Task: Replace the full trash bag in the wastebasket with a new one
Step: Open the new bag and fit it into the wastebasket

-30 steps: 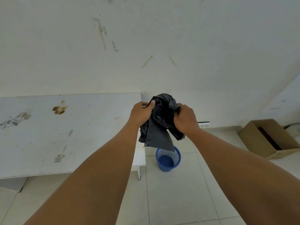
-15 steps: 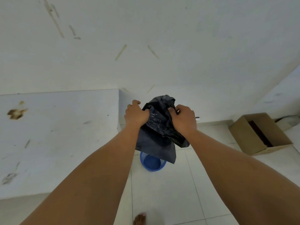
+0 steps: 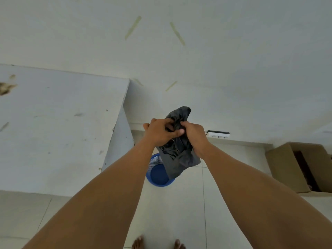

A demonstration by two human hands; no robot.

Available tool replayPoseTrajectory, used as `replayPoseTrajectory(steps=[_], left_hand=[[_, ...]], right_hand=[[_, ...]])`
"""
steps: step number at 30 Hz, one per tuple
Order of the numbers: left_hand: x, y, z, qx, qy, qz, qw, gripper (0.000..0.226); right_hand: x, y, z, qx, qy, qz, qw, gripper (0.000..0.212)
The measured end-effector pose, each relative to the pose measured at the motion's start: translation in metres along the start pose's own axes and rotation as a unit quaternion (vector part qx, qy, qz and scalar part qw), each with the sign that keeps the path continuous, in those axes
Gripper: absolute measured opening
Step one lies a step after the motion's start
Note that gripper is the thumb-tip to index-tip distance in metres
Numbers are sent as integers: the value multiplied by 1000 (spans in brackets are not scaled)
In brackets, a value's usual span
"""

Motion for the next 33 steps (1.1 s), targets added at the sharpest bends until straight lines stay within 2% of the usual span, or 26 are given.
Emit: replayPoseTrajectory(steps=[1, 4, 5, 9, 11, 16, 23, 29, 31, 33], left_hand=[[4, -11, 8, 1, -8, 0, 1000, 69], [15, -38, 23, 62, 20, -16, 998, 25], [16, -48, 28, 71, 33, -35, 996, 21], [22, -102, 57, -67, 52, -141, 986, 28], [26, -124, 75, -102, 44, -153, 982, 26], [37, -163, 119, -84, 33, -130, 987, 26], [53, -228, 179, -6, 16, -144, 989, 25], [74, -286, 231, -95, 47, -223, 969, 31], [79, -301, 246, -87, 58, -234, 967, 29], [81, -316, 260, -40, 70, -238, 968, 40]], right_hand=[[10, 8, 2, 13, 2, 12, 1000, 27], [40, 34, 7, 15, 23, 11, 1000, 29], [50, 42, 9, 3, 30, -5, 1000, 28], [79, 71, 13, -57, 78, -81, 992, 21], [93, 87, 20, -76, 90, -110, 987, 19], [128, 126, 35, -119, 98, -120, 981, 21], [195, 200, 54, -161, 88, -119, 976, 23], [244, 256, 68, -181, 87, -127, 971, 20], [257, 276, 70, -188, 89, -135, 969, 20], [269, 297, 71, -216, 91, -152, 960, 20]])
Point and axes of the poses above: each hand's wrist, its own x-axis towards the middle knuckle, its own z-axis out of the palm, y = z × x, the point moved 7 cm from there along x, towards the middle knuckle, and after that the axes turned 3 degrees about y, right-handed, at the moved point
